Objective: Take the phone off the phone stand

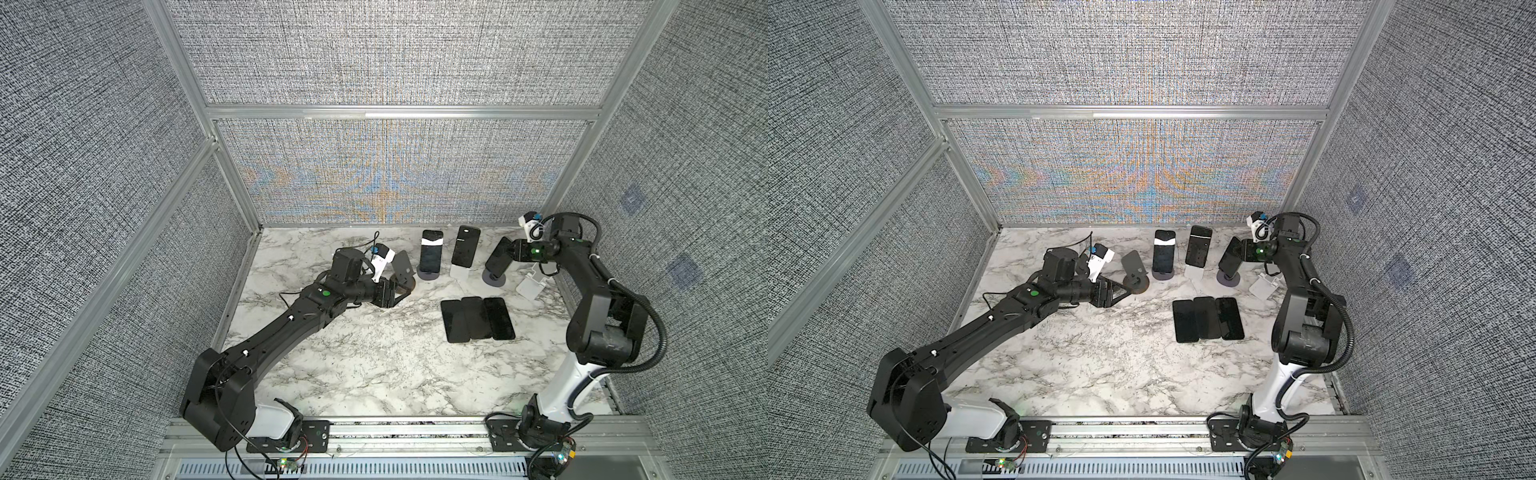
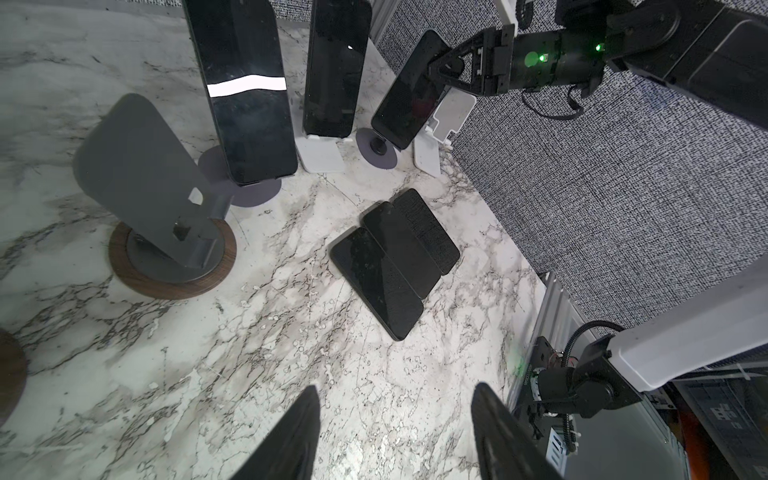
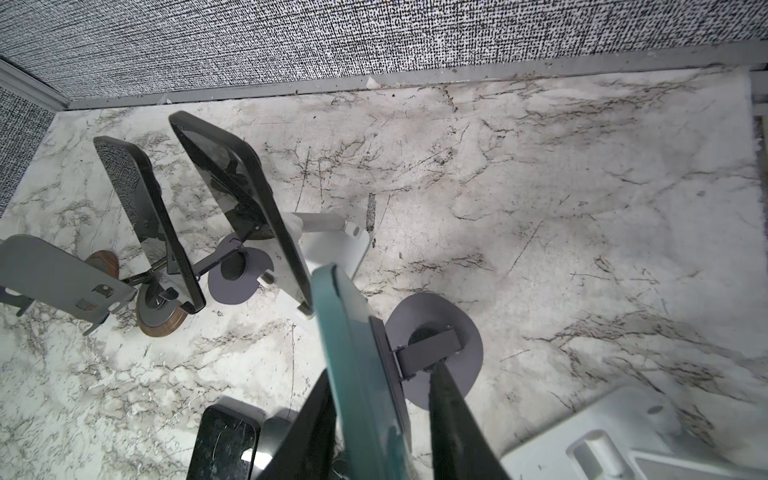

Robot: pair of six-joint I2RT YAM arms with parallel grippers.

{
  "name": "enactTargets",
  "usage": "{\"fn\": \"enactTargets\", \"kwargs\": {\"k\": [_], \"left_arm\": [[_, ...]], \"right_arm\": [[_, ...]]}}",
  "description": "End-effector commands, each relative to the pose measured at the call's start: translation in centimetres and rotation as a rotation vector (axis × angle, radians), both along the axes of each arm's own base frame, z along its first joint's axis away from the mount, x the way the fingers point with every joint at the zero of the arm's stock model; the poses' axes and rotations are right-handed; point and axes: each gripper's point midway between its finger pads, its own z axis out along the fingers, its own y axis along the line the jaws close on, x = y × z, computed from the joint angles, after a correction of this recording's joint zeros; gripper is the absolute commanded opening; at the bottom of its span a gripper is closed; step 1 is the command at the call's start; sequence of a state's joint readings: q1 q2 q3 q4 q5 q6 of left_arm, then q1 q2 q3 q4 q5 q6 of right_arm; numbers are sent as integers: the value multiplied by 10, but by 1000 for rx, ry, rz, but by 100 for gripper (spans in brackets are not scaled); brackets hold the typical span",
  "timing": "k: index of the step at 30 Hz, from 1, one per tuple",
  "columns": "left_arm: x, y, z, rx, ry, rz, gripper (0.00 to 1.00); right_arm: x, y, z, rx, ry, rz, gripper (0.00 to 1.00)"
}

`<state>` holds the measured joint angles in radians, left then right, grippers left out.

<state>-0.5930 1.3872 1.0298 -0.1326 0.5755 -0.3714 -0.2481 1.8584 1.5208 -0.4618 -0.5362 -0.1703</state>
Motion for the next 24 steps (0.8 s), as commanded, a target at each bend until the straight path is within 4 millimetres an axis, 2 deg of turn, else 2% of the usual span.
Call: {"fn": "enactTargets", "kwargs": {"k": [1, 6, 13, 18, 24], "left_arm": [[2, 2, 4, -4, -16, 19, 59], [0, 5, -1, 14, -9, 20, 59], [3, 2, -9, 31, 9, 11, 59], [5, -2, -7, 26, 8, -1, 59], [5, -8, -1, 11, -1, -35, 59]], "right_arm": [[-1, -1, 9, -1, -21, 15, 21], [-7, -1, 17, -14, -10, 17, 17], [-15, -4, 31, -46, -18, 12, 1], [-20, -8, 36, -63, 5, -1, 0], [-47, 1, 74, -37, 0, -25, 0]]}}
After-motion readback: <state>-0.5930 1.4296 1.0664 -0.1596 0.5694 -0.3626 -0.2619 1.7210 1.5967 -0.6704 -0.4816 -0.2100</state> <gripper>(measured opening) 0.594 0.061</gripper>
